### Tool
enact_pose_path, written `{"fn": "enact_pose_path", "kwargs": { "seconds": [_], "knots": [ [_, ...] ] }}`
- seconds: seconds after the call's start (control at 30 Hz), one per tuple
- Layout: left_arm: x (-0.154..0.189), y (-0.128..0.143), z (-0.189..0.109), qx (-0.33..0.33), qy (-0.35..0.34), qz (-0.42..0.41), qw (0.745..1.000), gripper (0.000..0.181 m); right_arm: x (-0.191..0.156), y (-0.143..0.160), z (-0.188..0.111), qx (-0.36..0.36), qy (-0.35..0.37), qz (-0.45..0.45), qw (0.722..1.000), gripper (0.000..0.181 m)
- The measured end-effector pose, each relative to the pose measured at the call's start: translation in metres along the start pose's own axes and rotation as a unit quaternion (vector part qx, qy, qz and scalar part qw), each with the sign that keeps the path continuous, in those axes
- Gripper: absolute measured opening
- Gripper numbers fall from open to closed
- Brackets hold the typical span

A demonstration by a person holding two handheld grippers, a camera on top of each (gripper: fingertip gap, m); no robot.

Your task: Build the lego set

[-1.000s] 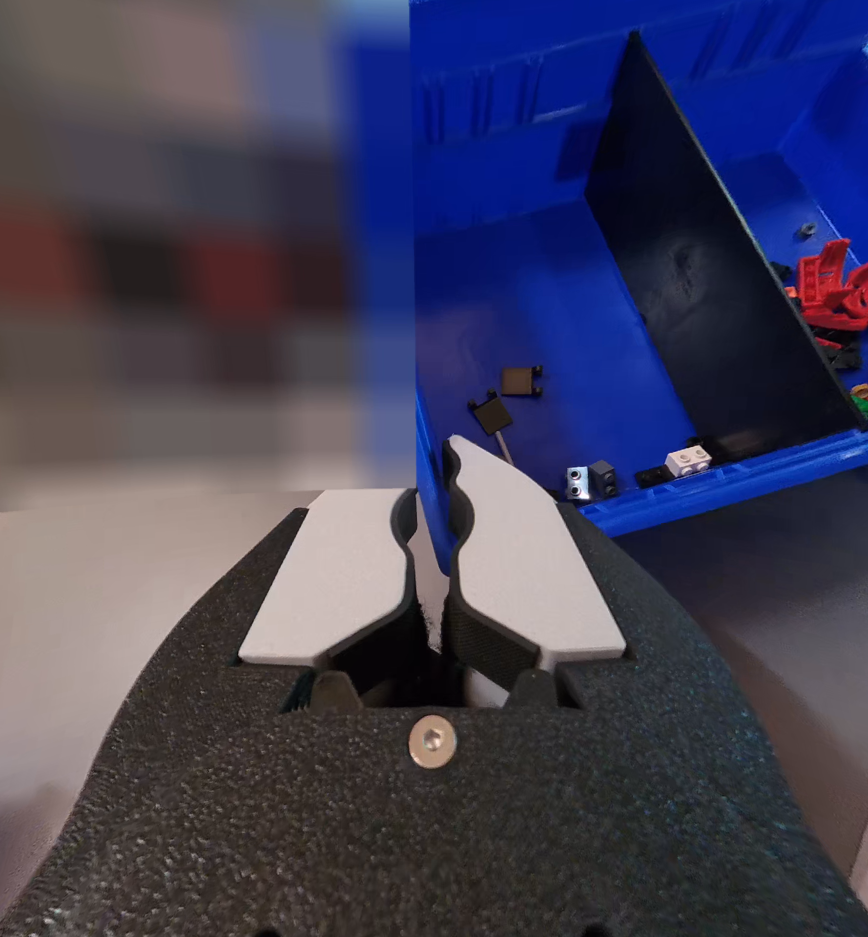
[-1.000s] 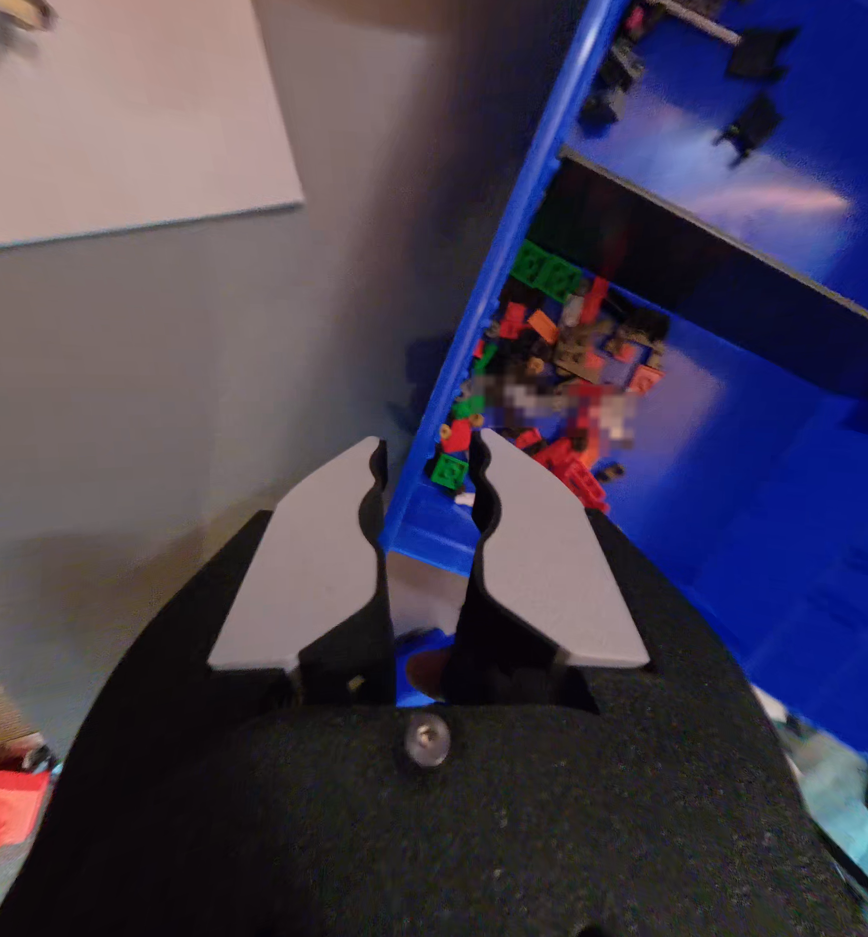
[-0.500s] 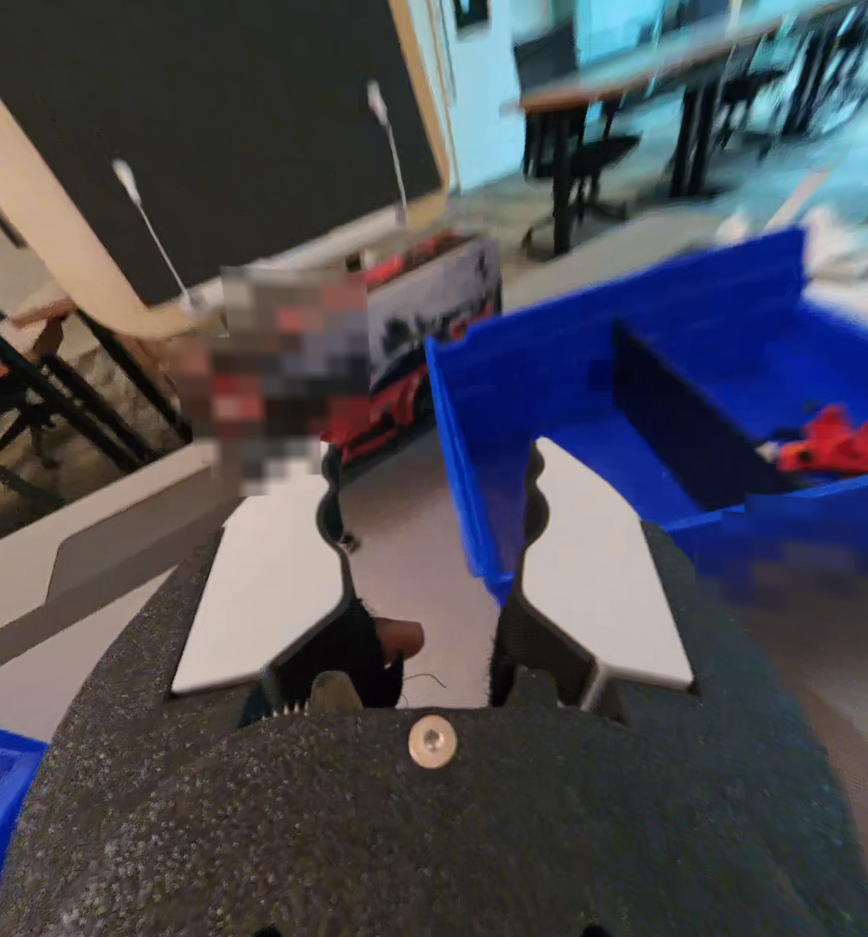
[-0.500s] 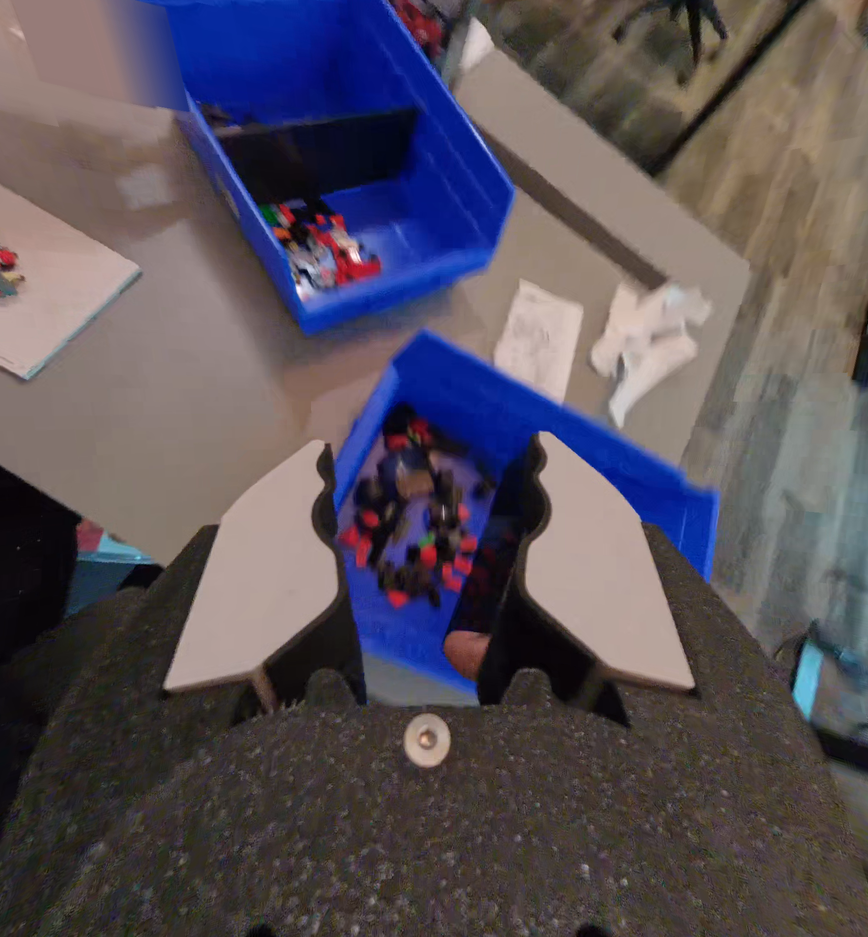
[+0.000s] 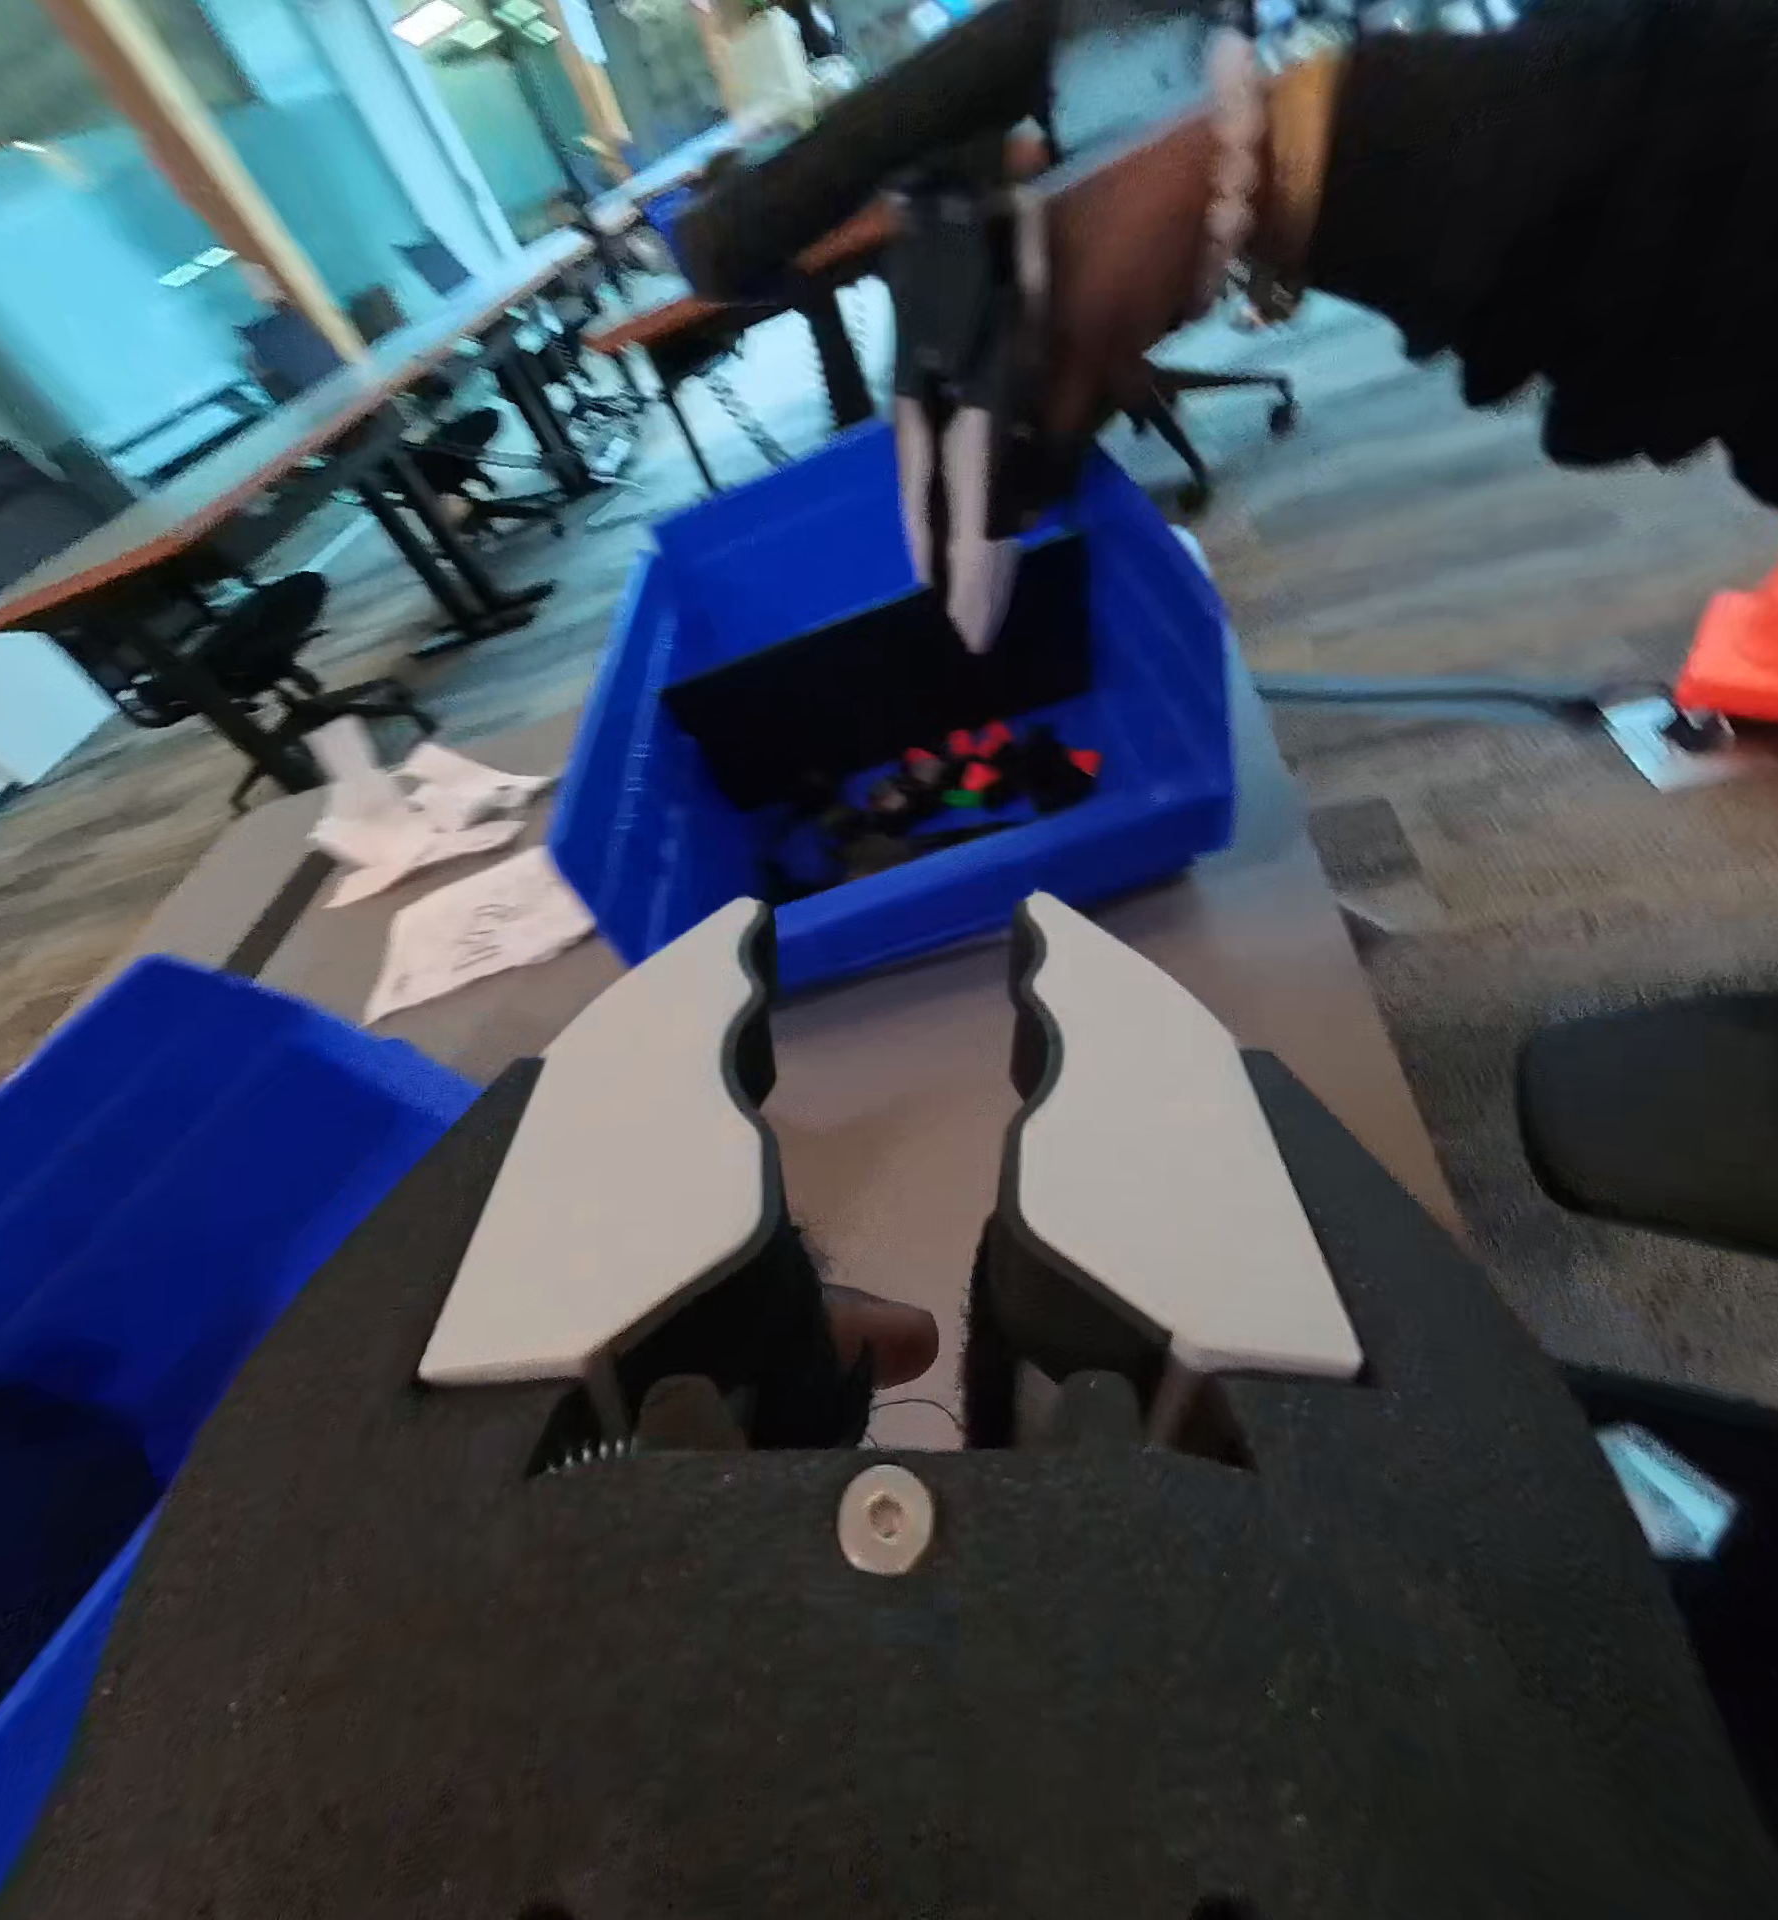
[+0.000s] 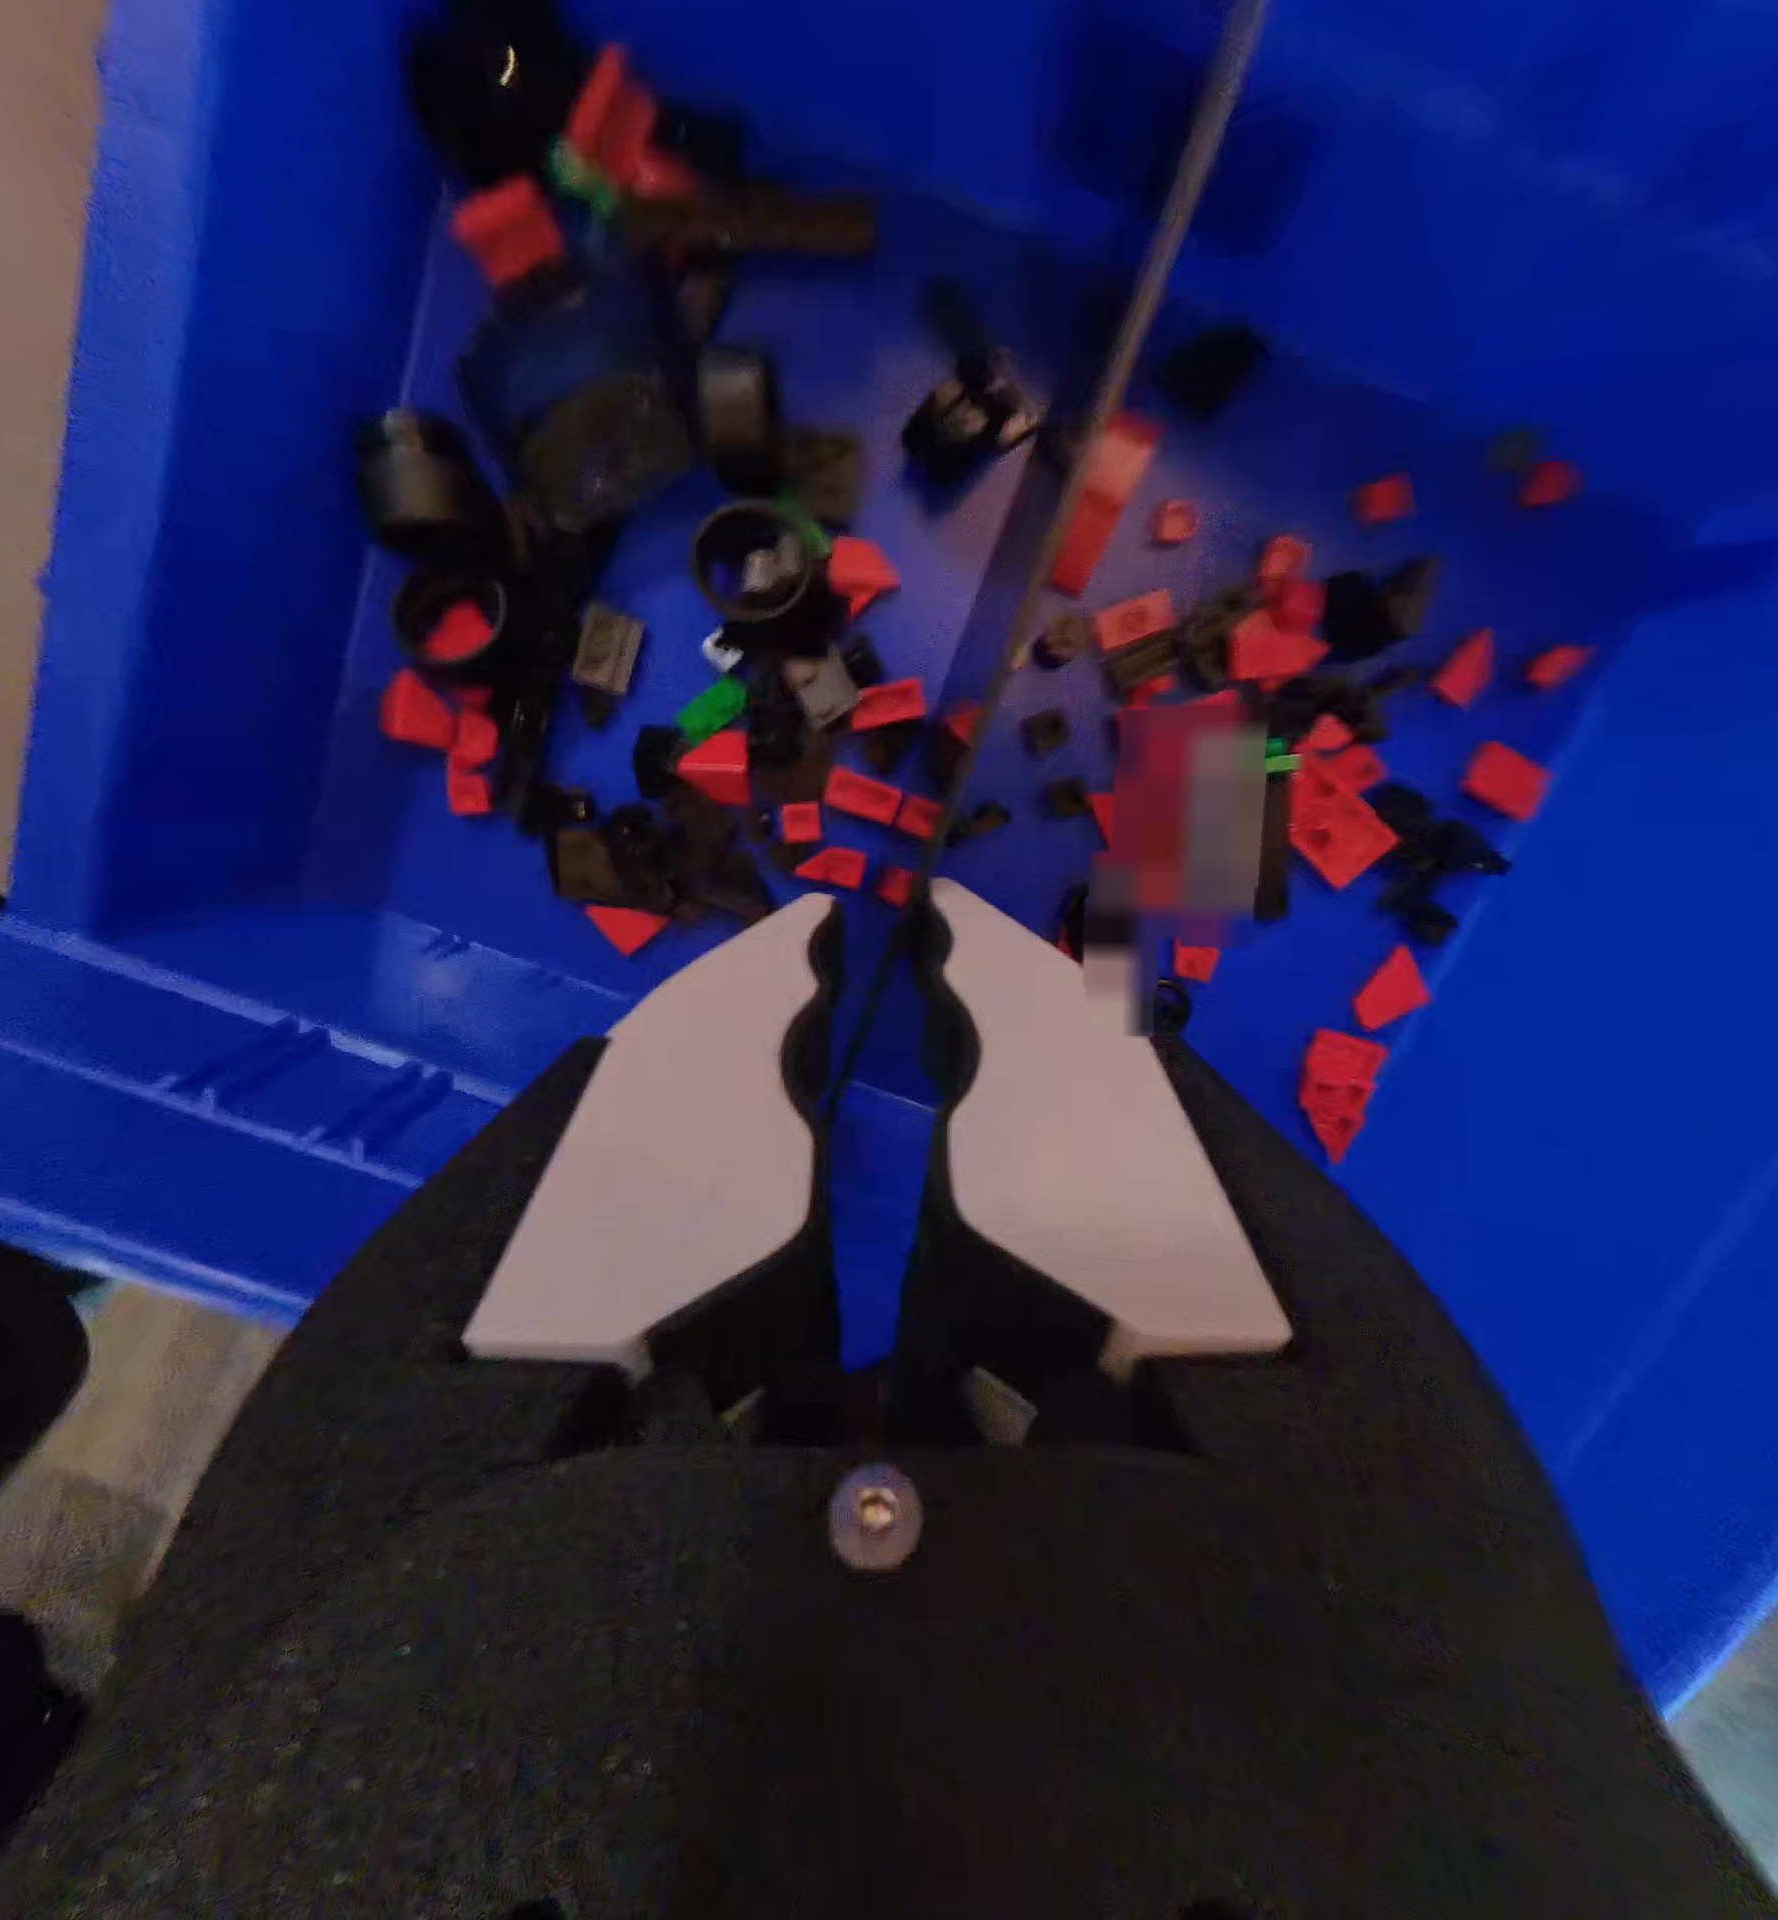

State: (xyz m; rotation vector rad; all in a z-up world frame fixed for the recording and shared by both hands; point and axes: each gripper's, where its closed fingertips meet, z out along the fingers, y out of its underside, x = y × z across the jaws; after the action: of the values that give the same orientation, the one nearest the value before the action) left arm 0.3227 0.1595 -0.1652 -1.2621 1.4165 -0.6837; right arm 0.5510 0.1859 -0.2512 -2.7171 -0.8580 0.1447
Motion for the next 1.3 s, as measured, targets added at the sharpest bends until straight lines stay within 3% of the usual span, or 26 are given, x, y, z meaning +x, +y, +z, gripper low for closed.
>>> {"fn": "enact_pose_path", "kwargs": {
  "seconds": [0.1,0.33,0.43,0.53,0.9,1.13,1.3],
  "knots": [
    [0.031,0.009,0.02,-0.026,0.04,0.034,0.998,0.04,-0.004,0.005,0.003,-0.026,0.058,-0.076,0.995,0.013],
    [0.079,0.031,0.042,-0.059,0.109,0.082,0.989,0.031,-0.08,0.023,-0.003,0.013,0.015,-0.114,0.993,0.011],
    [0.097,0.026,0.036,-0.03,0.134,0.034,0.99,0.027,-0.106,0.03,-0.005,0.014,0.006,-0.119,0.993,0.01],
    [0.098,0.034,0.034,-0.043,0.115,0.004,0.992,0.021,-0.117,0.03,-0.005,0.016,0.024,-0.116,0.993,0.011],
    [0.082,0.041,0.026,-0.038,0.009,0.011,0.999,0.011,-0.116,0.015,-0.004,0.012,0.048,-0.073,0.996,0.012],
    [0.076,0.043,0.028,-0.051,-0.006,0.014,0.999,0.01,-0.118,0.004,0.0,0.002,0.07,-0.065,0.995,0.014],
    [0.079,0.043,0.026,-0.067,0.008,0.002,0.998,0.009,-0.135,-0.02,0.0,0.056,0.014,-0.069,0.996,0.021]
  ]
}}
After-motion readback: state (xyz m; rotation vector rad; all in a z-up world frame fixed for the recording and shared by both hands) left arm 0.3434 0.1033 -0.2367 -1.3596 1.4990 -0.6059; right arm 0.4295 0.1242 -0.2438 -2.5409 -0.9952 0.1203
